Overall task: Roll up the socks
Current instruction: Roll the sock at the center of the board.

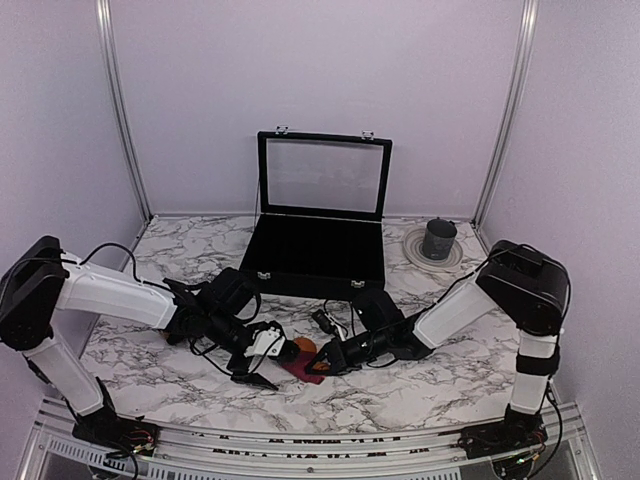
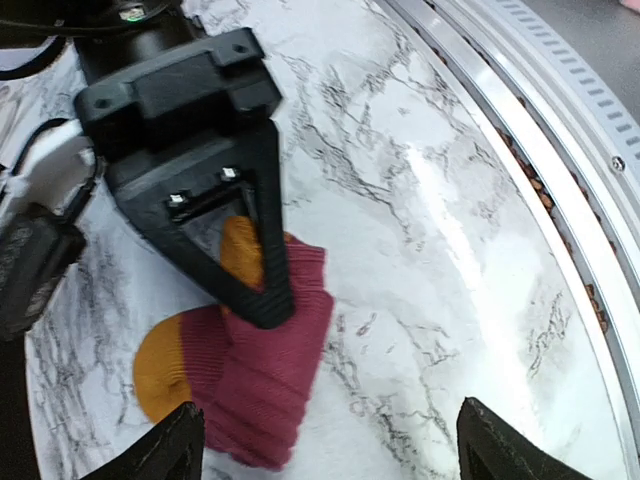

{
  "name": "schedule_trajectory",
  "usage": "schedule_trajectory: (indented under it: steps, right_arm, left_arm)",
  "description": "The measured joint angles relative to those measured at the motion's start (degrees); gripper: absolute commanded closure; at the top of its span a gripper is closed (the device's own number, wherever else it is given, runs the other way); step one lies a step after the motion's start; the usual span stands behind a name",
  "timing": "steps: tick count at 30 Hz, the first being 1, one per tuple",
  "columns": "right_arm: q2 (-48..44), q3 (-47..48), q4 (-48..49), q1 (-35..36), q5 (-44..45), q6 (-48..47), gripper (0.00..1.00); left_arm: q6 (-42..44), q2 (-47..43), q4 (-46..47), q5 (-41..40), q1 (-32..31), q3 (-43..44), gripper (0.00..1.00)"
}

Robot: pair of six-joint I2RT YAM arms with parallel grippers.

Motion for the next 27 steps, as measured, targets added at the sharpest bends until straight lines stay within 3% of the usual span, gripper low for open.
schedule_trajectory:
  steps: [8, 12, 14, 18, 20, 27]
  right_arm:
    - [1.0, 2.6, -3.6, -0.6, -2.1, 1.6, 1.0]
    - [1.1, 3.2, -4.6, -0.6, -2.4, 1.7, 1.0]
    - [1.2, 3.4, -5.0, -0.6, -2.6, 1.9, 1.0]
    - [1.3, 3.5, -4.9, -0.8, -2.9, 2.6, 1.0]
    - [1.4, 3.5, -4.8, -0.9, -3.1, 3.0, 0.99]
    - [0.8, 2.7, -4.6, -1.7, -3.2, 3.6, 0.75]
  left_arm:
    - [4.1, 3.8, 6.2, -7.2, -3.5, -1.9, 0.17]
    - [5.0, 5.4, 10.1, -10.7, -4.9, -1.9, 0.23]
    - [5.8, 6.2, 11.9, -11.6, -5.6, -1.9, 0.32]
    - [8.0, 7.3, 13.8, -13.6, -6.4, -1.7, 0.59]
    - [8.3, 7.9, 14.1, -14.4, -6.7, -1.4, 0.66]
    - [8.9, 9.6, 13.8, -16.7, -7.0, 0.5, 0.94]
